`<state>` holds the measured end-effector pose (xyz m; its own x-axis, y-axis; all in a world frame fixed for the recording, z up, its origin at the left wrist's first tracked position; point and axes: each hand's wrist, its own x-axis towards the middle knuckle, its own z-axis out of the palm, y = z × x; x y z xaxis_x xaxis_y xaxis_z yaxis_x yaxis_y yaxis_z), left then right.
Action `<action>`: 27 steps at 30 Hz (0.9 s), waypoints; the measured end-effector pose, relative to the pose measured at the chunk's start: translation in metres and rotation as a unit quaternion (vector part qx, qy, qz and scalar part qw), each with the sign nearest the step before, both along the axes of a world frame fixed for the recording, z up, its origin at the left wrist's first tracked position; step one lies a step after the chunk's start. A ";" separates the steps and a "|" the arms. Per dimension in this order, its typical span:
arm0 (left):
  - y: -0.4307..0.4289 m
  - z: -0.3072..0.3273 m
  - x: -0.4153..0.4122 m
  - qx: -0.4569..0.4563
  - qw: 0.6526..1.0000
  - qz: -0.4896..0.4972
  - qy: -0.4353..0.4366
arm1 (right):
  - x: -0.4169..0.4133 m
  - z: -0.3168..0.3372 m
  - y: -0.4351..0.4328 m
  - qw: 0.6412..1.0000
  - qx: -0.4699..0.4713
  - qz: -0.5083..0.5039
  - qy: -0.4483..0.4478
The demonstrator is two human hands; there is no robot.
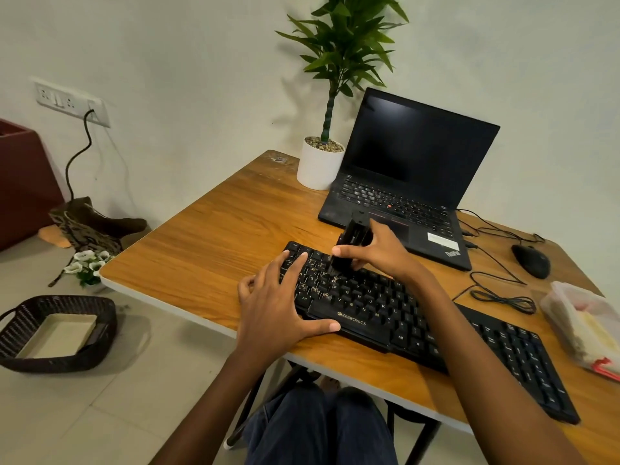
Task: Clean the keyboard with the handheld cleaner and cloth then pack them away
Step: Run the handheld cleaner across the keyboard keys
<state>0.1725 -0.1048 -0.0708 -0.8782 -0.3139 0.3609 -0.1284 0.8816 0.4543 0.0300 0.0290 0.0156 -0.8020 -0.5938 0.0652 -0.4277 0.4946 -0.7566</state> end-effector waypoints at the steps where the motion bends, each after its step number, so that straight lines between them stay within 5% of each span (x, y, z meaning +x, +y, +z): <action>1: 0.000 0.000 0.000 0.000 1.000 -0.001 -0.002 | -0.001 0.001 0.000 1.000 0.011 -0.010 0.015; 11: -0.001 0.001 0.001 0.000 1.000 -0.001 -0.020 | -0.003 -0.003 0.006 0.997 0.014 -0.047 0.053; 15: -0.001 0.000 0.001 0.001 1.000 -0.002 -0.020 | -0.005 0.004 0.015 0.998 -0.006 -0.002 -0.058; 19: -0.001 0.001 0.001 0.005 1.000 -0.003 -0.018 | -0.007 0.003 0.008 0.999 0.015 -0.040 0.022; 24: 0.000 0.001 0.001 0.004 1.000 -0.003 -0.014 | -0.008 0.009 0.020 0.998 0.006 -0.012 -0.058; 27: -0.001 0.001 0.001 0.006 1.000 -0.003 -0.013 | -0.002 0.005 0.017 0.999 0.016 -0.034 0.007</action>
<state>0.1735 -0.1058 -0.0700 -0.8892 -0.3127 0.3338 -0.1350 0.8767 0.4616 0.0284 0.0460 0.0207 -0.8400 -0.5394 0.0583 -0.4021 0.5469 -0.7343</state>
